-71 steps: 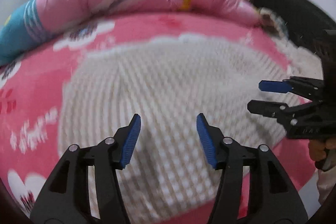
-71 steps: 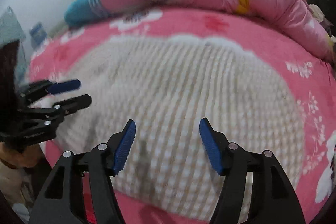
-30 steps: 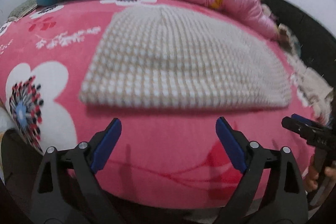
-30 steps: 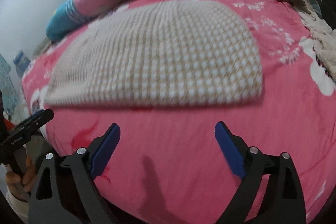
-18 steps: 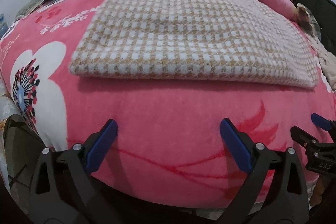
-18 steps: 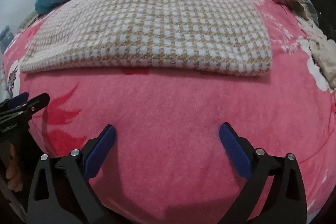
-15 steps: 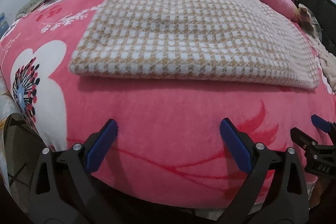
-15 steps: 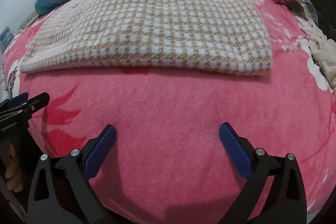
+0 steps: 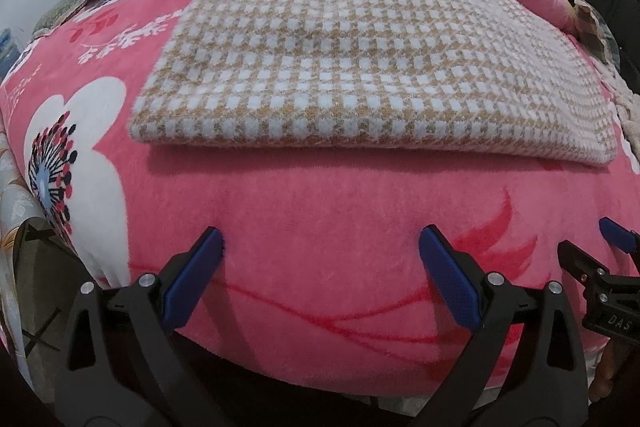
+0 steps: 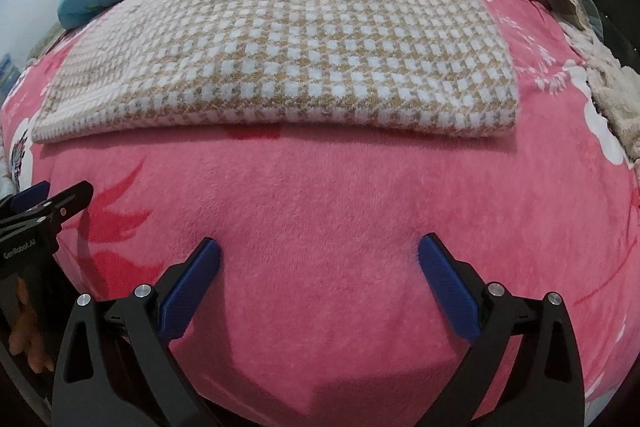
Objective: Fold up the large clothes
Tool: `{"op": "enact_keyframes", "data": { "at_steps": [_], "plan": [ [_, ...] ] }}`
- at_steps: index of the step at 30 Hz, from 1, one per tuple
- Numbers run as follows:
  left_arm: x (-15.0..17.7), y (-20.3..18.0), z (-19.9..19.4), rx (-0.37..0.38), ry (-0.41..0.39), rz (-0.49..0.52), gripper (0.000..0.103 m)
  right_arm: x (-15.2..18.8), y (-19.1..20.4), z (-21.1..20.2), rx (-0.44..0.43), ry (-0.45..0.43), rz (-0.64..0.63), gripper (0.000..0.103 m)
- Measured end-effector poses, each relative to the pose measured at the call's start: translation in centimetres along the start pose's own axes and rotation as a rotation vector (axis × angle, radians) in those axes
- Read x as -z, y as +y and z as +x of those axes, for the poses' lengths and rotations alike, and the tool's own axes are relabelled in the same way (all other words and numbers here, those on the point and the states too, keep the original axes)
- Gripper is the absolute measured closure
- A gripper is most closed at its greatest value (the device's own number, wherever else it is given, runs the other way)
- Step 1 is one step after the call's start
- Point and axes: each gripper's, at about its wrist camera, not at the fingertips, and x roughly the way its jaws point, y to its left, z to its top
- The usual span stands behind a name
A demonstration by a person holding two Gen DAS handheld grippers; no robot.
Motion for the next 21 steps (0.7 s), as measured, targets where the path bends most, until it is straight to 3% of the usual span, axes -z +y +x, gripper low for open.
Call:
{"op": "enact_keyframes", "data": {
  "at_steps": [21],
  "plan": [
    [0.5,-1.0,-0.2,-0.049,0.023,0.002,0.008,0.5,1.1,0.0,0.064,0.016,0.006,0.006]
  ]
}}
